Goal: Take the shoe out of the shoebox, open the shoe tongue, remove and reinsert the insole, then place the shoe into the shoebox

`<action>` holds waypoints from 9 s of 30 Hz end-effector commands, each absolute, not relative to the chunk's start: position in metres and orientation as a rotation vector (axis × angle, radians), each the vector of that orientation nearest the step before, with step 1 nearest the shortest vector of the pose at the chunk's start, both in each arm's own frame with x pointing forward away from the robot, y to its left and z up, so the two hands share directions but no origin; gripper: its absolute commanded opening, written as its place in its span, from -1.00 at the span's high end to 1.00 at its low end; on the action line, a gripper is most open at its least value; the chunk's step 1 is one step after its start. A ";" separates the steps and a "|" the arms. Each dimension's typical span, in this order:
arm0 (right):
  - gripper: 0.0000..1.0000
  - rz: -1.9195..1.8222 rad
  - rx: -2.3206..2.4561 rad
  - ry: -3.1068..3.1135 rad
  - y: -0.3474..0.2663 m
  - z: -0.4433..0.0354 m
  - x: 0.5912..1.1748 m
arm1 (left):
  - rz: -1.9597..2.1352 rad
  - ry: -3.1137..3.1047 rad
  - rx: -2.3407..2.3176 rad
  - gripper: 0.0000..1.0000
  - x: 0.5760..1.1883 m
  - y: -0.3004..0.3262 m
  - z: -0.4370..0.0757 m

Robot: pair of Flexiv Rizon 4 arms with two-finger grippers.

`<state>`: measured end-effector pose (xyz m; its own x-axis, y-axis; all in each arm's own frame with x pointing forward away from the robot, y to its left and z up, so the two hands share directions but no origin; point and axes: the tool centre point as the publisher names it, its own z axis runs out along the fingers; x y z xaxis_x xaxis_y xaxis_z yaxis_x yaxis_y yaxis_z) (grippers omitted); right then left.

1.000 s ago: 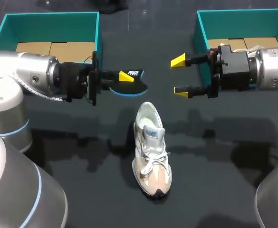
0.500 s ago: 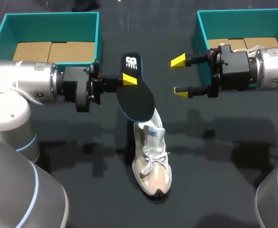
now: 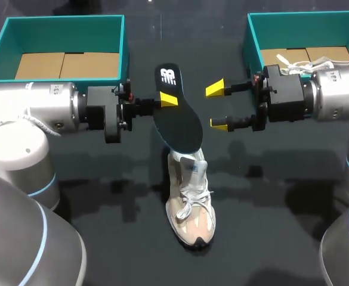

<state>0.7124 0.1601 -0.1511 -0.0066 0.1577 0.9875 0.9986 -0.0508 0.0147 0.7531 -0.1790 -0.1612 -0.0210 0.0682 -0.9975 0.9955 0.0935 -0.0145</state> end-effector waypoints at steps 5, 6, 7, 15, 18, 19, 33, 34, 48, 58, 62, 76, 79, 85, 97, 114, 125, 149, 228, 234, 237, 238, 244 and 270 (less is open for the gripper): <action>-0.65 -1.172 -1.292 -1.325 0.181 -0.160 0.712 | -1.153 1.261 1.196 1.00 0.764 -0.185 -0.164; -0.58 -1.169 -1.280 -1.337 0.183 -0.159 0.712 | -1.160 1.262 1.198 1.00 0.765 -0.186 -0.165; -0.56 -1.164 -1.273 -1.345 0.185 -0.159 0.712 | -1.160 1.260 1.201 1.00 0.766 -0.186 -0.165; -0.12 -1.136 -1.242 -1.374 0.198 -0.158 0.712 | -1.138 1.259 1.217 1.00 0.767 -0.191 -0.169; -0.11 -1.132 -1.231 -1.370 0.202 -0.159 0.713 | -1.126 1.262 1.221 1.00 0.768 -0.195 -0.172; -0.04 -1.132 -1.228 -1.369 0.203 -0.159 0.713 | -1.118 1.263 1.223 1.00 0.768 -0.196 -0.172; 0.38 -1.111 -1.197 -1.354 0.210 -0.166 0.712 | -1.090 1.253 1.236 1.00 0.769 -0.207 -0.174; 0.39 -1.110 -1.197 -1.351 0.209 -0.167 0.711 | -1.084 1.253 1.238 1.00 0.769 -0.207 -0.175; 0.62 -1.107 -1.210 -1.340 0.204 -0.169 0.710 | -1.085 1.253 1.232 1.00 0.770 -0.206 -0.176; 1.00 -1.111 -1.204 -1.336 0.205 -0.172 0.714 | -1.095 1.243 1.236 1.00 0.767 -0.207 -0.177; 1.00 -1.118 -1.206 -1.330 0.205 -0.173 0.714 | -1.100 1.240 1.241 1.00 0.766 -0.206 -0.178; 1.00 -1.186 -1.212 -1.379 0.184 -0.174 0.721 | -1.137 1.512 1.244 -1.00 0.741 -0.142 -0.189; 1.00 -1.200 -1.210 -1.388 0.177 -0.175 0.727 | -1.120 1.574 1.247 -1.00 0.735 -0.130 -0.193; 1.00 -1.200 -1.210 -1.388 0.177 -0.175 0.727 | -1.120 1.574 1.247 -1.00 0.735 -0.130 -0.193; 1.00 -1.172 -1.217 -1.406 0.178 -0.180 0.730 | -1.132 1.680 1.156 -1.00 0.731 -0.125 -0.197; 1.00 -1.325 -1.177 -1.506 0.168 -0.186 0.751 | -1.177 2.168 0.861 -1.00 0.710 -0.104 -0.210; 1.00 -1.326 -1.162 -1.503 0.168 -0.188 0.750 | -1.187 2.195 0.834 -1.00 0.709 -0.107 -0.212; 1.00 -1.448 -1.077 -1.699 0.163 -0.212 0.765 | -1.233 2.565 0.318 -1.00 0.688 -0.104 -0.247; 1.00 -1.732 -0.939 -1.761 0.194 -0.261 0.803 | -0.913 2.911 -0.006 -1.00 0.734 -0.119 -0.330; 1.00 -1.752 -0.908 -1.746 0.197 -0.267 0.806 | -0.890 2.928 -0.020 -1.00 0.744 -0.123 -0.339; 1.00 -1.766 -0.903 -1.742 0.199 -0.269 0.806 | -0.870 2.936 -0.004 -1.00 0.744 -0.125 -0.343; 1.00 -1.773 -0.901 -1.739 0.199 -0.270 0.806 | -0.865 2.938 0.002 -1.00 0.744 -0.126 -0.345; 1.00 -1.811 -0.888 -1.726 0.203 -0.273 0.808 | -0.846 2.936 0.024 -1.00 0.747 -0.131 -0.349; 1.00 -1.918 -0.886 -1.713 0.196 -0.274 0.806 | -0.812 3.004 0.029 -1.00 0.759 -0.146 -0.366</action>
